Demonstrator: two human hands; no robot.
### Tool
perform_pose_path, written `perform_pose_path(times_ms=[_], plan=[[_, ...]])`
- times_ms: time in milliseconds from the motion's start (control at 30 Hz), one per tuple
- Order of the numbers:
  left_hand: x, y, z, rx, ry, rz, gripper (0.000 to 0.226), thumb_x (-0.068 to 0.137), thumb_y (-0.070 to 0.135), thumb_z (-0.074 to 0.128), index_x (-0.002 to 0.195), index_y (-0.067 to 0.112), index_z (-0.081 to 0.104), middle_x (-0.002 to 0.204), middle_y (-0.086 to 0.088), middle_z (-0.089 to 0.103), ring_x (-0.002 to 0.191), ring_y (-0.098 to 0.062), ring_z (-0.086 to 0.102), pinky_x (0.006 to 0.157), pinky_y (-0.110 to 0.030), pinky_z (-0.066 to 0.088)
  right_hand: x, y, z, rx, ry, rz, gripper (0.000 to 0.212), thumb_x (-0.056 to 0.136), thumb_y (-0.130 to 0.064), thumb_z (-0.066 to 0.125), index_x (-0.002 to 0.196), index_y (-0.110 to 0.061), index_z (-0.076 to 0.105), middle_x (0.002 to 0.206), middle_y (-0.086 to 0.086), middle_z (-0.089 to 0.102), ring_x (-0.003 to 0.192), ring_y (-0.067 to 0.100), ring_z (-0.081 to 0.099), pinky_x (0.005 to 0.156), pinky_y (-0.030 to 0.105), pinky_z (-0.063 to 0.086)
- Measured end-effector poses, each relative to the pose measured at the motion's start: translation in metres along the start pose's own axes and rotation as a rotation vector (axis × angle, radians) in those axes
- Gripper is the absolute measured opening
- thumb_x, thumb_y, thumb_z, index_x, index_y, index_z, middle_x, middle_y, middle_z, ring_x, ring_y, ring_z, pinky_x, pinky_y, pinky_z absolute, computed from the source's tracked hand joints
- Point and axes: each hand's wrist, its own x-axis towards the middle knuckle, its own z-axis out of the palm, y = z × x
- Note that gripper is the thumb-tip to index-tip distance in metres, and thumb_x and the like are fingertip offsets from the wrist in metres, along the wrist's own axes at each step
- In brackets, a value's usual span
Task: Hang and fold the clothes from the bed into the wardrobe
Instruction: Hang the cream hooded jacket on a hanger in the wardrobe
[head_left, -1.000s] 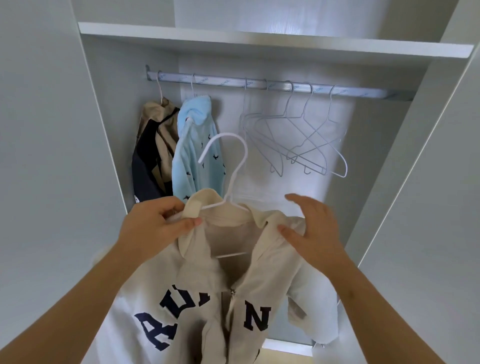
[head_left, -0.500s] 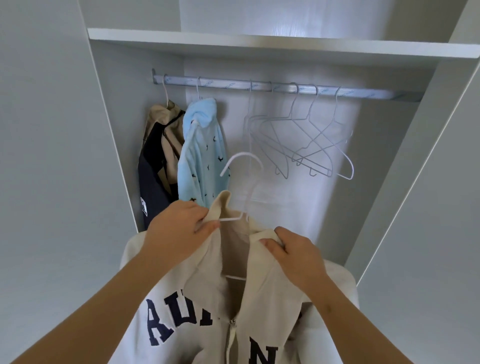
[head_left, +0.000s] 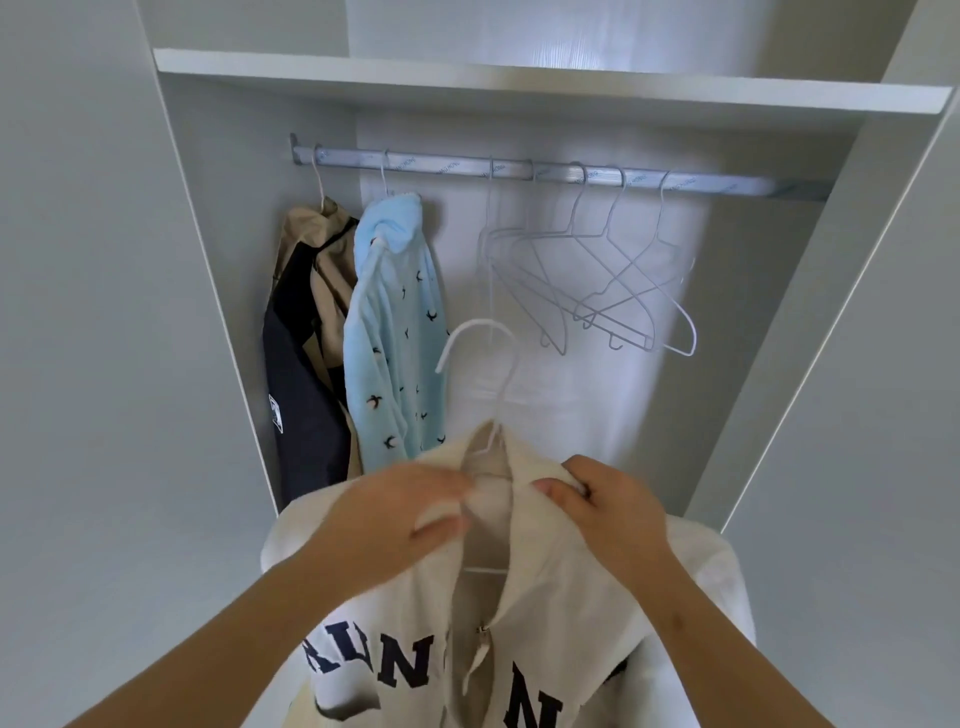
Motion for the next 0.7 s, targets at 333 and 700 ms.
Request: perform_pose_path(times_ms=[333,700], plan=[[0.03,-0.011,0.008,0.072,0.141,-0.2,0.047,0.082,0.066,0.031,0.076,0.022,0.044,0.06,0.01,0.042,0.065,-0.012,0.05,0.057,-0.027,0.034,0.0,0.004,-0.007,0.112,0.143,-0.035,0.047,0.091,-0.047,0.045,0.055,-0.024,0.026,0.046,-0.006,0.031,0.046,0.008,0.033,0.049,0.023,0.025],[0.051,-0.01,-0.006,-0.126,0.129,-0.206,0.041,0.083,0.059,0.053,0.06,0.025,0.05,0.051,0.006,0.044,0.049,-0.005,0.042,0.049,-0.018,0.028,0.004,0.019,-0.024,0.296,0.064,-0.103,0.027,0.093,-0.044,0.04,0.069,-0.034,0.048,0.063,-0.017,0.054,0.063,-0.002,0.05,0.06,0.015,0.036]])
